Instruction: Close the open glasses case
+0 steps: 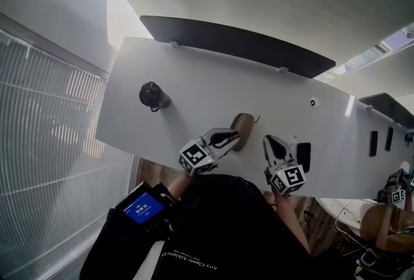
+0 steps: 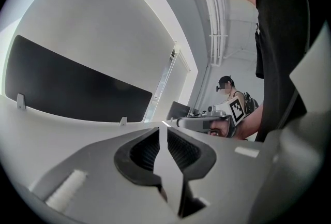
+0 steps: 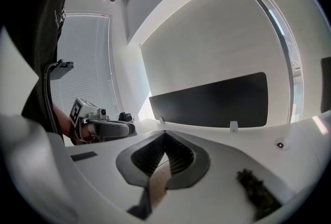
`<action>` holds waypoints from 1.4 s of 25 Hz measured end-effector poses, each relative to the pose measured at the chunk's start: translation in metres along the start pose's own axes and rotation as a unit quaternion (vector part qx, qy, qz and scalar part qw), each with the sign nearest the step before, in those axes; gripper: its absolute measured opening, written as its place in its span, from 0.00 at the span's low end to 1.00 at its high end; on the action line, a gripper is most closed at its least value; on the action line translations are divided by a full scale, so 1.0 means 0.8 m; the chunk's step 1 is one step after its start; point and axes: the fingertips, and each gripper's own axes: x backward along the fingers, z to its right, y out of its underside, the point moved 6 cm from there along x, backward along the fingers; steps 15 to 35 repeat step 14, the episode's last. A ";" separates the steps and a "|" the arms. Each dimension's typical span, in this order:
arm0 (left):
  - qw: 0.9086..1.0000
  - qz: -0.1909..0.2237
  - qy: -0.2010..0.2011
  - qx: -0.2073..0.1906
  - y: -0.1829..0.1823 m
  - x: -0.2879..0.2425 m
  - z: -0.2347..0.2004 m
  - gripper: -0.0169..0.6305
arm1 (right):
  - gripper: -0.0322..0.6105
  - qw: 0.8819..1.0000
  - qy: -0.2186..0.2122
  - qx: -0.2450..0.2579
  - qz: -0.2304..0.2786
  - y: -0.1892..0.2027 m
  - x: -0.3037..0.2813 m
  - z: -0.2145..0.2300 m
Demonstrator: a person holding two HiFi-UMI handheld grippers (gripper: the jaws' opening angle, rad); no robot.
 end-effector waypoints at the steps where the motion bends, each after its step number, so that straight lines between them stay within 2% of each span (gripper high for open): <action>1: 1.000 0.000 0.000 0.000 0.000 0.000 0.000 0.11 | 0.06 1.000 0.000 0.000 -0.001 0.000 0.000 0.000; 14: 1.000 -0.010 -0.015 0.022 0.019 0.005 -0.008 0.10 | 0.06 1.000 -0.003 -0.009 -0.019 0.014 -0.006 0.002; 35: 1.000 -0.010 -0.015 0.022 0.019 0.005 -0.008 0.10 | 0.06 1.000 -0.003 -0.009 -0.019 0.014 -0.006 0.002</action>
